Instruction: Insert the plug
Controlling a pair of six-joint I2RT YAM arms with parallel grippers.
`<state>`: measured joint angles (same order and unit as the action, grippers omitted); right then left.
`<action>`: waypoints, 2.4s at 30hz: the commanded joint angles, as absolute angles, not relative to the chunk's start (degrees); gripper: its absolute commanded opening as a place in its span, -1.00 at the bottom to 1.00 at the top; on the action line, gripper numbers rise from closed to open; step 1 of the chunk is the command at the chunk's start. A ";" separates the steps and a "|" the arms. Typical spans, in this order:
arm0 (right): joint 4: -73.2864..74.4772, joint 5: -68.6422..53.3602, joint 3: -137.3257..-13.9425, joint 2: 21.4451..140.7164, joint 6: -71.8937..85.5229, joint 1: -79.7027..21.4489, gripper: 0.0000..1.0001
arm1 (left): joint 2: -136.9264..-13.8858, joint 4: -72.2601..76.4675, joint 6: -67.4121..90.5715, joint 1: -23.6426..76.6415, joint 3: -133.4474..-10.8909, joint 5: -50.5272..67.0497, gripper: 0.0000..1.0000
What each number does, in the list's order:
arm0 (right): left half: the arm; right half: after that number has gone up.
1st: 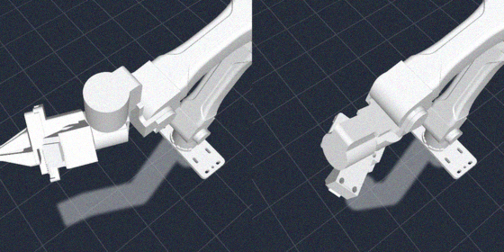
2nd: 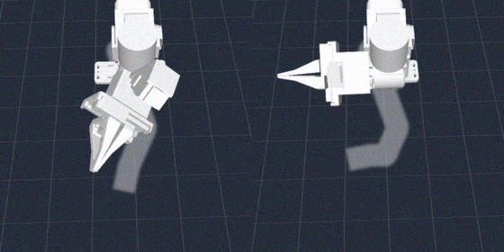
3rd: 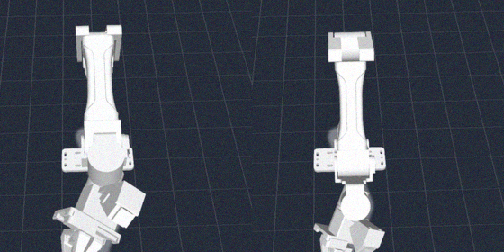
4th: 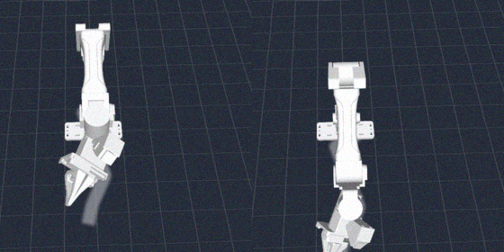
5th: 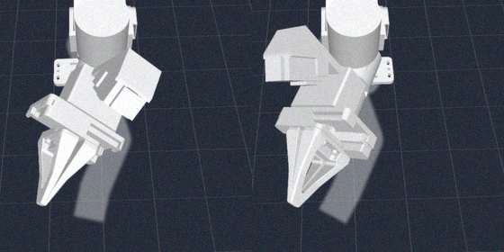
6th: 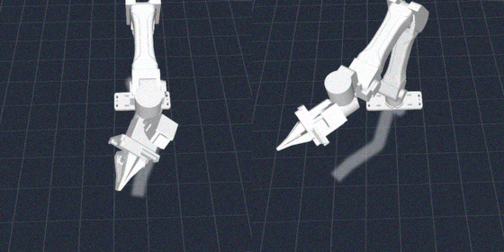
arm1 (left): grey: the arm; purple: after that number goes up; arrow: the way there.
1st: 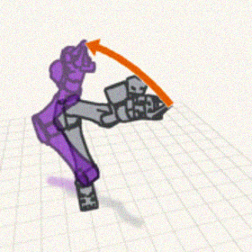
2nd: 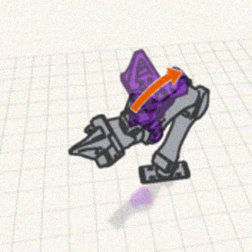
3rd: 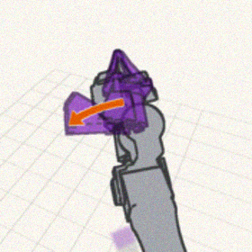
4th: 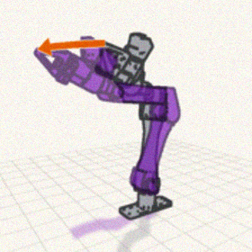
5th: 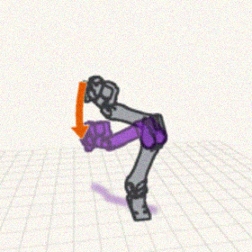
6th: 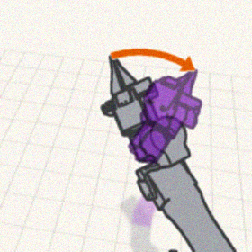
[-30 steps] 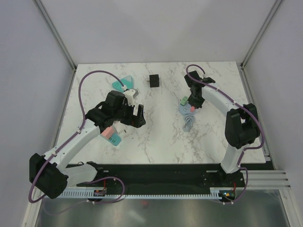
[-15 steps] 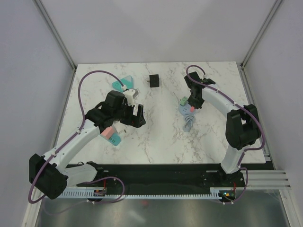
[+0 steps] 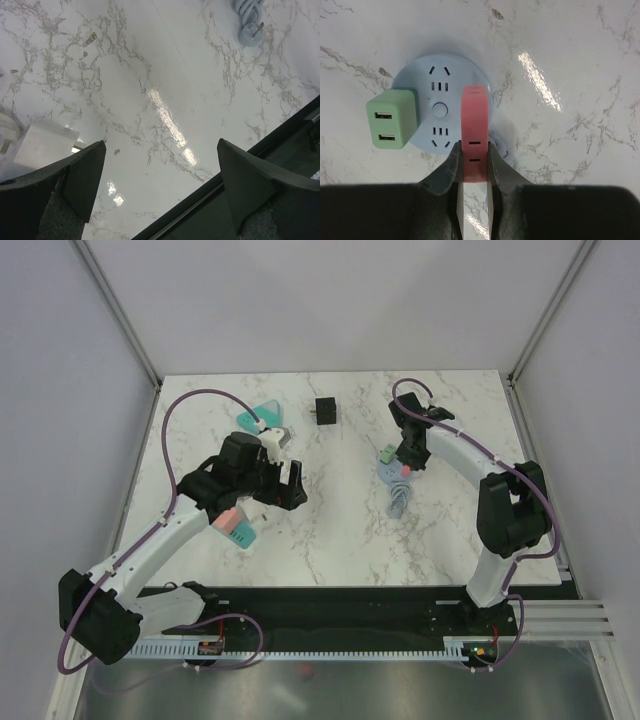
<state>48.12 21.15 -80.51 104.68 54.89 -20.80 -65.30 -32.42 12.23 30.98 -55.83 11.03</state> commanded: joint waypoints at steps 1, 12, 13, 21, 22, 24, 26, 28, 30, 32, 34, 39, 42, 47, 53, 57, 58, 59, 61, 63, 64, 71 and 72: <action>48.34 18.11 -74.27 112.41 56.51 -20.74 -1.00 | -64.34 -29.97 13.36 31.11 -55.37 10.90 0.99; 45.18 16.79 -71.28 113.29 56.25 -20.74 -1.00 | -64.25 -29.88 13.45 31.29 -55.37 10.64 0.99; 45.26 16.87 -72.41 113.20 55.90 -20.74 -1.00 | -64.16 -29.88 13.36 31.29 -55.28 10.37 0.99; 52.99 18.81 -84.28 110.66 53.35 -20.04 -0.40 | -62.84 -31.02 15.03 31.20 -57.74 7.91 1.00; 53.52 18.72 -86.38 110.31 53.18 -19.95 -0.23 | -62.84 -31.37 15.55 31.20 -58.27 7.82 0.99; 55.10 18.90 -89.71 109.34 52.21 -19.95 0.11 | -63.19 -31.99 15.91 31.11 -59.94 8.00 0.99; 56.77 19.16 -91.84 108.81 51.42 -19.69 0.35 | -63.63 -32.34 16.26 31.11 -61.78 9.23 1.00; 58.26 18.98 -94.30 107.93 50.19 -19.42 0.48 | -64.51 -32.87 16.96 31.11 -63.45 10.02 0.99; 58.71 18.63 -95.27 106.36 49.14 -19.16 0.59 | -64.86 -33.13 17.14 31.11 -64.33 10.81 0.99; 58.71 17.93 -95.27 104.86 47.56 -18.99 0.62 | -65.48 -33.13 17.31 30.94 -65.74 10.29 1.00; 58.71 17.23 -95.01 102.31 45.63 -18.90 0.63 | -66.44 -32.96 17.93 30.59 -67.40 9.41 0.97; 56.43 12.58 -91.60 94.86 39.56 -19.69 0.78 | -71.45 -33.22 20.30 27.79 -71.80 7.12 0.84; 53.97 11.43 -87.21 89.85 37.27 -20.56 0.96 | -76.01 -33.49 21.88 22.88 -74.79 5.19 0.79; 45.71 6.07 -79.11 81.41 35.69 -21.09 0.96 | -85.15 -33.23 24.70 13.20 -79.71 6.93 0.72; 38.94 0.18 -72.69 77.17 33.49 -21.45 0.96 | -99.56 -34.89 13.81 11.69 -89.98 0.88 0.68; 36.66 -2.02 -71.11 77.17 31.65 -21.53 0.96 | -111.32 -35.68 7.58 11.34 -100.77 1.40 0.72; 36.30 -2.20 -71.10 77.43 31.47 -21.62 0.96 | -113.01 -35.77 6.51 11.34 -102.55 3.23 0.73; 36.12 -2.46 -71.10 78.04 31.38 -21.62 0.97 | -114.25 -35.77 5.63 11.42 -104.22 5.34 0.73; 35.69 -3.25 -71.28 78.75 31.38 -21.53 0.96 | -116.71 -35.68 4.22 11.51 -109.06 10.53 0.72; 35.42 -4.12 -71.63 79.71 31.20 -21.53 0.96 | -120.22 -35.60 2.91 12.04 -113.96 13.52 0.69; 35.25 -4.39 -71.80 79.98 31.11 -21.45 0.96 | -121.28 -35.60 2.73 12.30 -115.56 13.71 0.68; 35.07 -3.51 -73.47 82.35 29.36 -21.45 0.96 | -130.25 -34.72 8.08 19.14 -125.68 5.55 0.72; 35.07 -3.60 -73.65 82.53 29.18 -21.53 0.96 | -131.91 -34.37 8.52 20.12 -126.81 1.97 0.71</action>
